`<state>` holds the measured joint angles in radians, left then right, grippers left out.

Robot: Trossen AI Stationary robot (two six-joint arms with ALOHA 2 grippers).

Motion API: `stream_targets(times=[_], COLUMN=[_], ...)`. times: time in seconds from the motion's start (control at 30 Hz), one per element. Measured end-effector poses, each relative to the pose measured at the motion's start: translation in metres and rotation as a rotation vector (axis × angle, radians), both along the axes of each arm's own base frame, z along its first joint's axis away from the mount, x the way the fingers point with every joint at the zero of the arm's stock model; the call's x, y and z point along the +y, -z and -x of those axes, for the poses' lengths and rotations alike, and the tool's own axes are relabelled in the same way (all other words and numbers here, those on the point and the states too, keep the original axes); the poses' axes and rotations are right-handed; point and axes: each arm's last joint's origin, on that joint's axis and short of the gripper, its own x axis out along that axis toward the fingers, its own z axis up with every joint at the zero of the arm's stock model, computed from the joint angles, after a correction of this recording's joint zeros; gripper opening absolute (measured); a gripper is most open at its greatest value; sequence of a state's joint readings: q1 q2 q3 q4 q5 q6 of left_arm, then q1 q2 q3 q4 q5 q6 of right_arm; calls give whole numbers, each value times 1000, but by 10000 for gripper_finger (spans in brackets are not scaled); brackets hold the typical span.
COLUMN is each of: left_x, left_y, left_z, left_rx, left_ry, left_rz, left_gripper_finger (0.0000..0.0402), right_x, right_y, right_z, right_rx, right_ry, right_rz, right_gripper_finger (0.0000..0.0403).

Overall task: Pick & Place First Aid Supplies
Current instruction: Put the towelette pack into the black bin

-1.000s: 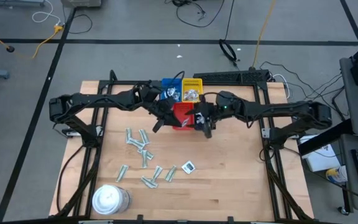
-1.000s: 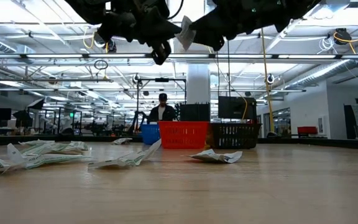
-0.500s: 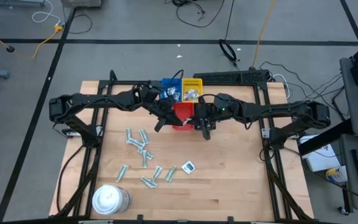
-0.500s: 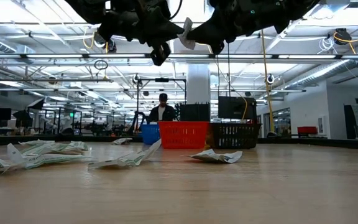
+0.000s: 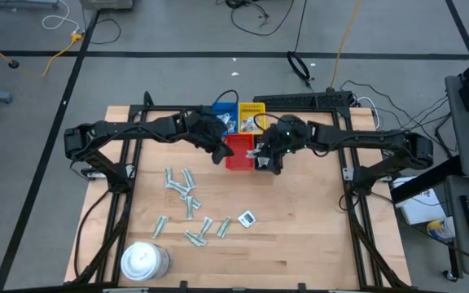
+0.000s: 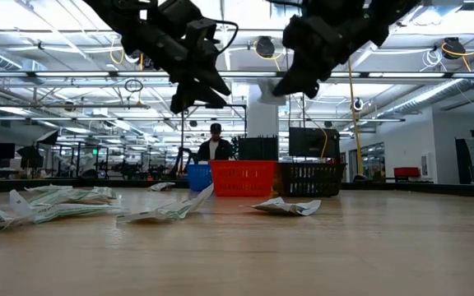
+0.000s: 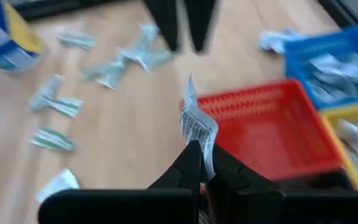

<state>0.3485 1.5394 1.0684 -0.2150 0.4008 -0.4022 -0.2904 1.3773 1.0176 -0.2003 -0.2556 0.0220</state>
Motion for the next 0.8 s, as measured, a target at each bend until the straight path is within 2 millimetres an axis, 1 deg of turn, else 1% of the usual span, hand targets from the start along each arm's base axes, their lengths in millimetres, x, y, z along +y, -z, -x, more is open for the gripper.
stream_targets(times=[0.17,0.23,0.27,0.33,0.37,0.43,0.5,0.57,0.67,0.8], left_x=[-3,-4,-4,-4,-4,-4,-4,-4,-4,-4], left_y=[0,0,0,0,0,0,0,0,0,0], left_z=[-1,-1,-1,-1,-1,-1,-1,-1,-1,-1], left_rx=[-5,-5,-5,-5,-5,-5,-5,-5,-5,-6], left_ry=[23,29,30,30,29,29,29,29,29,33], left_rz=[15,14,14,16,17,17,17,17,17,12], left_gripper_finger=[127,128,128,129,129,129,129,129,129,129], right_x=[-15,-21,-24,-28,-30,-33,-35,-37,-36,-35], right_y=[-8,-11,-9,2,8,16,29,41,57,68], right_z=[7,3,2,5,2,-5,-6,-9,-8,-5], right_rx=[158,184,215,295,314,323,369,378,426,469], right_ry=[52,85,101,103,96,91,76,67,57,53], right_rz=[34,50,47,28,28,38,35,41,28,13], right_gripper_finger=[1,1,1,1,1,1,1,1,0,2])
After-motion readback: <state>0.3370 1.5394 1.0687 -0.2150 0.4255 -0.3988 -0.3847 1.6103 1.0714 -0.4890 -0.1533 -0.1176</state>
